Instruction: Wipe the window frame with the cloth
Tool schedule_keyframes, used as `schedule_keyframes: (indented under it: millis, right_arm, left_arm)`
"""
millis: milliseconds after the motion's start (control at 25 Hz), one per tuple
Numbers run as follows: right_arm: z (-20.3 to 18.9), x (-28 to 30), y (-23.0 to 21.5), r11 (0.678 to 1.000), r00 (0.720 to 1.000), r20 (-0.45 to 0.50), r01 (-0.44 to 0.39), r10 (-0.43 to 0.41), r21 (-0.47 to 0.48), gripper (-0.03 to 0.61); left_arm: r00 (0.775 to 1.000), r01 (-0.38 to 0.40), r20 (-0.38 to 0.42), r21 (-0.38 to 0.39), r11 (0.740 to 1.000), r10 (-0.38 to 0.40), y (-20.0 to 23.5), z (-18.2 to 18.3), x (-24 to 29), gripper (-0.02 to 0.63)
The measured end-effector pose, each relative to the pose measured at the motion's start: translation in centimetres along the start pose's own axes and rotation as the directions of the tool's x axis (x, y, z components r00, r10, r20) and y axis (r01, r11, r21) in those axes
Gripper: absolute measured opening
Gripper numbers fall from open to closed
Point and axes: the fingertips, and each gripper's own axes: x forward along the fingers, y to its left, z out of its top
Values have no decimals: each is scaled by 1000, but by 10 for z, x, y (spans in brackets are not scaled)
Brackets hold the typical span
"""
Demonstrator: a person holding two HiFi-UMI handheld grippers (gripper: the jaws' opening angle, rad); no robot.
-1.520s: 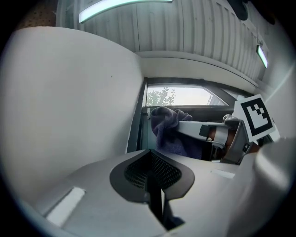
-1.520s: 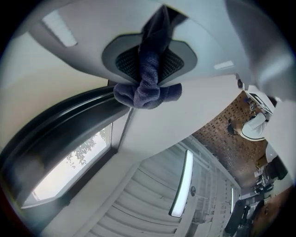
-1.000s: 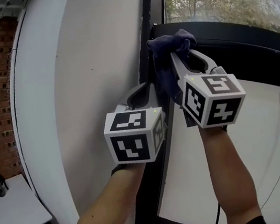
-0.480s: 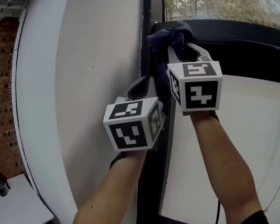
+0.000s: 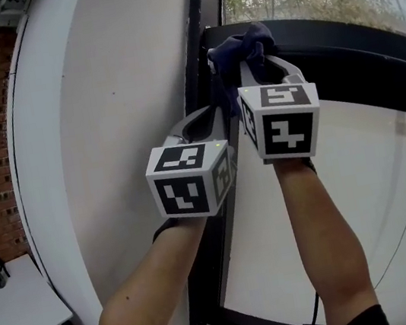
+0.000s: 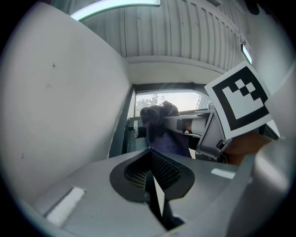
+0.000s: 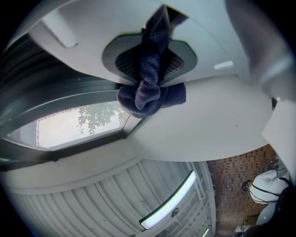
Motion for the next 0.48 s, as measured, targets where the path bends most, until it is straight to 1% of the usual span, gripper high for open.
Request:
schedule_keyframes:
  millis: [200, 480]
  right_arm:
    - [5, -17, -27, 1000, 1000, 6, 19, -19, 2, 86]
    - [5, -38, -57, 999, 1000, -12, 22, -22, -24, 86]
  left_arm:
    - [1000, -25, -19, -9, 1000, 25, -16, 1, 8, 0]
    - [1000, -15, -23, -15, 1000, 15, -44, 5, 13, 0]
